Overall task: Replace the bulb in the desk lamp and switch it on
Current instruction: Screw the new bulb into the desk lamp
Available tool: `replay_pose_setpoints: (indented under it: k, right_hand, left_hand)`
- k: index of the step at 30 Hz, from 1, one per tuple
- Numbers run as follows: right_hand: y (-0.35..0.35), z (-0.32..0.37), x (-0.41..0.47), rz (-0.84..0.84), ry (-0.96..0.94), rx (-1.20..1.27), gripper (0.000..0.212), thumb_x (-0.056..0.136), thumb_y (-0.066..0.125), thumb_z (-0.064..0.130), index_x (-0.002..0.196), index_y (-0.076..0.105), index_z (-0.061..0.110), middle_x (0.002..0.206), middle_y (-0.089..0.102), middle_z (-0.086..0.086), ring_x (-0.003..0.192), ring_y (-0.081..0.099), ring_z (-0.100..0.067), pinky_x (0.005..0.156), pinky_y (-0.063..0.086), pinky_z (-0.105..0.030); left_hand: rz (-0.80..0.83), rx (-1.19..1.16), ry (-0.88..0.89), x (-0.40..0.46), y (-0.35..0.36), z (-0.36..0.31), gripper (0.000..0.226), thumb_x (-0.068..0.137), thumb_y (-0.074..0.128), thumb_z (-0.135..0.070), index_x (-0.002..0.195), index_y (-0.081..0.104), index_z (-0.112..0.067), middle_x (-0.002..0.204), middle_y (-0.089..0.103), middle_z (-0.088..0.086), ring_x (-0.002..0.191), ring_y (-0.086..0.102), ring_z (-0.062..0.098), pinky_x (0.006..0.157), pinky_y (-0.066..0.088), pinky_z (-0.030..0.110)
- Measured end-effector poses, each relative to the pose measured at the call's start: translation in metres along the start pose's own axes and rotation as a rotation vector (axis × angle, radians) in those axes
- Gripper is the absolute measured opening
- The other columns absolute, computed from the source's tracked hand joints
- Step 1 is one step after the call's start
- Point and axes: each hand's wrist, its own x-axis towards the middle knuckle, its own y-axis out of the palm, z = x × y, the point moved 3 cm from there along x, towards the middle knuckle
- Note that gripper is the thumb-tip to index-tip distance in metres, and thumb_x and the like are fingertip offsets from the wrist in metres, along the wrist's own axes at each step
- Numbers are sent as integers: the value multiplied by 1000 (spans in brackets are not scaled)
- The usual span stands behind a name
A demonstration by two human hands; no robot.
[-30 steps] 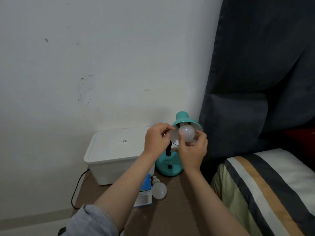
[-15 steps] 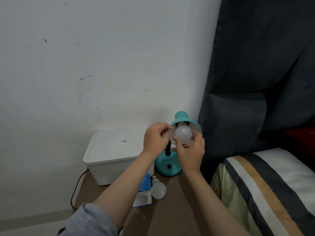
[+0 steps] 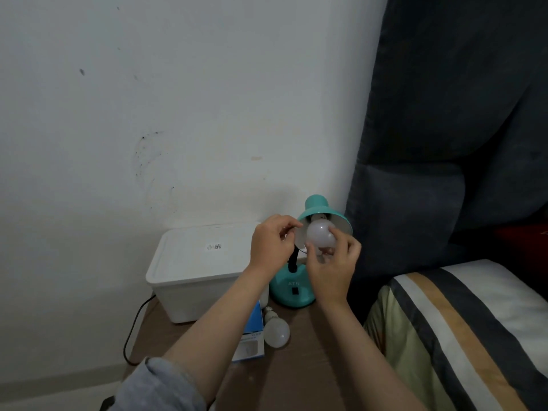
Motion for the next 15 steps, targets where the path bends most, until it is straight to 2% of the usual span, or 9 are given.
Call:
replay_pose_setpoints:
  k: [2, 4, 7, 9, 11, 13, 15]
  right_hand:
    - [0, -4, 1, 21, 0, 6, 51, 72, 78, 7, 118, 56, 10, 111, 46, -12, 87, 57, -19, 77, 48, -8]
    - [-2, -7, 4, 25, 72, 30, 49, 72, 80, 21, 112, 53, 15, 107, 51, -6, 79, 64, -25, 69, 53, -19]
    - [-4, -9, 10, 11, 196, 71, 48, 72, 77, 41, 99, 46, 15, 93, 60, -8, 75, 64, -25, 59, 44, -6]
    - [-5, -5, 10, -3, 193, 76, 47, 74, 77, 37, 100, 47, 12, 99, 57, -10, 76, 60, -18, 58, 41, -3]
    - [-5, -1, 7, -23, 124, 67, 47, 76, 77, 24, 111, 51, 7, 110, 49, -11, 83, 54, -11, 65, 43, -1]
    - [-2, 0, 4, -6, 19, 43, 49, 77, 76, 15, 119, 54, 10, 117, 43, -14, 95, 52, -13, 75, 46, -4]
    - [0, -2, 2, 14, -42, 25, 47, 76, 75, 9, 120, 57, 11, 116, 44, -16, 95, 55, -17, 77, 46, -3]
  left_hand:
    - [-2, 3, -4, 1, -1, 1, 25, 79, 60, 0, 86, 72, -22, 83, 69, 3, 74, 66, 18, 72, 57, 41]
    - [-2, 8, -1, 0, 0, 1, 26, 79, 60, 0, 85, 72, -22, 83, 69, 3, 74, 66, 18, 72, 57, 41]
    - [2, 6, 2, 0, 1, 0, 27, 79, 59, 0, 86, 72, -23, 84, 69, 3, 75, 66, 18, 73, 57, 41]
    - [1, 8, 0, -1, 2, 0, 26, 79, 59, -1, 86, 72, -23, 83, 69, 3, 75, 66, 18, 73, 57, 41]
    - [2, 4, 2, 0, 2, 0, 25, 79, 60, 0, 85, 72, -22, 83, 69, 4, 75, 66, 18, 72, 57, 41]
    - [-2, 0, 5, -1, 2, -1, 24, 80, 60, 0, 85, 72, -21, 83, 69, 4, 74, 66, 18, 72, 57, 41]
    - [-10, 2, 6, 0, 0, -2, 24, 80, 60, 0, 85, 72, -20, 83, 69, 4, 74, 66, 19, 72, 57, 42]
